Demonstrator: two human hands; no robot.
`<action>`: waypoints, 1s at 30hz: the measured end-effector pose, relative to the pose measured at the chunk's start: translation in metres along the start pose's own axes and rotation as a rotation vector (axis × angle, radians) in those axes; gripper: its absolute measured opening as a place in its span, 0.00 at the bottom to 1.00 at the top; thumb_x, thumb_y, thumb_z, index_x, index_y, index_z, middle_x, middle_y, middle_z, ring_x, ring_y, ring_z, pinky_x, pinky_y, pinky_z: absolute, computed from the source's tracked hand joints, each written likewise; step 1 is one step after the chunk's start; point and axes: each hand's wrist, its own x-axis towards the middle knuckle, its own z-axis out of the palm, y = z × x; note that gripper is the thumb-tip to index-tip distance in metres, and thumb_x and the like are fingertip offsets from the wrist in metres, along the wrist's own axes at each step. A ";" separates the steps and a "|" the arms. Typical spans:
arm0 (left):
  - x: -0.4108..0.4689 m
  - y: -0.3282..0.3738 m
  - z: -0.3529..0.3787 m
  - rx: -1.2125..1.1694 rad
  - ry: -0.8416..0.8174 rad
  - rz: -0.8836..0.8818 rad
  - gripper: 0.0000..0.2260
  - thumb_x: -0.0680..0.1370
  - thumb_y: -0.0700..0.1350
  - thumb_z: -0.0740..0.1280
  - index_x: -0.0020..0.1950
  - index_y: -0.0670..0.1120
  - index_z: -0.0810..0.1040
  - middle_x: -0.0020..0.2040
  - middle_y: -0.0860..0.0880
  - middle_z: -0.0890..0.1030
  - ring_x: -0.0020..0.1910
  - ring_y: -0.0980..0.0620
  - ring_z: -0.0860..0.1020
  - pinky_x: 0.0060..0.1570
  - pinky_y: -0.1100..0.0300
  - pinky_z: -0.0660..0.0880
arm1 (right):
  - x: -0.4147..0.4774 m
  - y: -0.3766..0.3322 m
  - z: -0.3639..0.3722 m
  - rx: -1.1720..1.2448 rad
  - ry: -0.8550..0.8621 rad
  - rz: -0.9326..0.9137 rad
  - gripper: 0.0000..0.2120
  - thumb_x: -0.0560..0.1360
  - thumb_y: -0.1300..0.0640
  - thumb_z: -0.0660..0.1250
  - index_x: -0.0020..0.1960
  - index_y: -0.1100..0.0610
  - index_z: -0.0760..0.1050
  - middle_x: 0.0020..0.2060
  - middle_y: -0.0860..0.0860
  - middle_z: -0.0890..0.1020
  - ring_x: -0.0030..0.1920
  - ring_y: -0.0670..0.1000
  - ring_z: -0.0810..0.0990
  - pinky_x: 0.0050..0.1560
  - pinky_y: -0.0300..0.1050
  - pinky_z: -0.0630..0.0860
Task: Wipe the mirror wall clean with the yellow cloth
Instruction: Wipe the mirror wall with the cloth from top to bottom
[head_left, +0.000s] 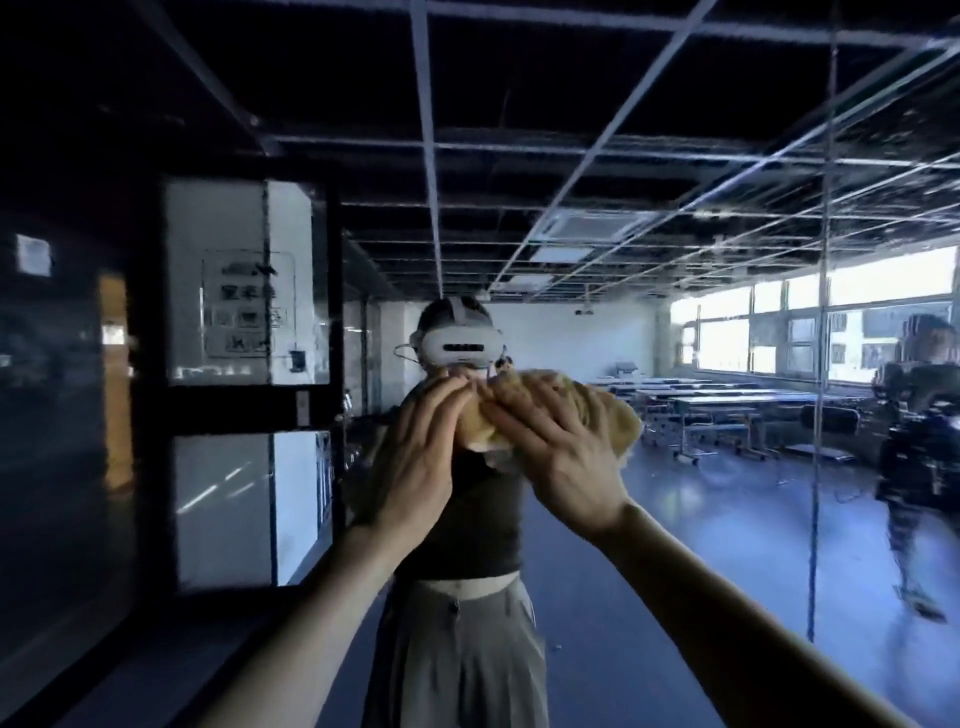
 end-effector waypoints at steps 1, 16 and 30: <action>0.005 0.003 0.002 0.021 0.007 0.000 0.27 0.72 0.30 0.68 0.67 0.46 0.66 0.67 0.50 0.67 0.66 0.49 0.69 0.64 0.53 0.67 | 0.016 0.017 -0.004 -0.014 0.024 0.113 0.28 0.73 0.54 0.69 0.70 0.46 0.65 0.71 0.46 0.68 0.69 0.54 0.63 0.63 0.61 0.61; 0.050 0.051 0.054 0.118 0.156 0.008 0.15 0.80 0.42 0.53 0.61 0.38 0.73 0.63 0.40 0.75 0.65 0.45 0.66 0.66 0.55 0.62 | -0.063 0.041 -0.021 0.043 0.016 0.167 0.29 0.73 0.53 0.65 0.71 0.44 0.61 0.72 0.42 0.62 0.68 0.55 0.65 0.64 0.58 0.57; 0.047 0.047 0.057 0.236 0.165 0.088 0.15 0.76 0.37 0.62 0.63 0.39 0.71 0.64 0.40 0.73 0.68 0.44 0.66 0.68 0.49 0.63 | -0.026 0.087 -0.026 0.057 0.269 0.597 0.30 0.69 0.59 0.68 0.70 0.49 0.69 0.70 0.48 0.70 0.71 0.53 0.62 0.66 0.59 0.59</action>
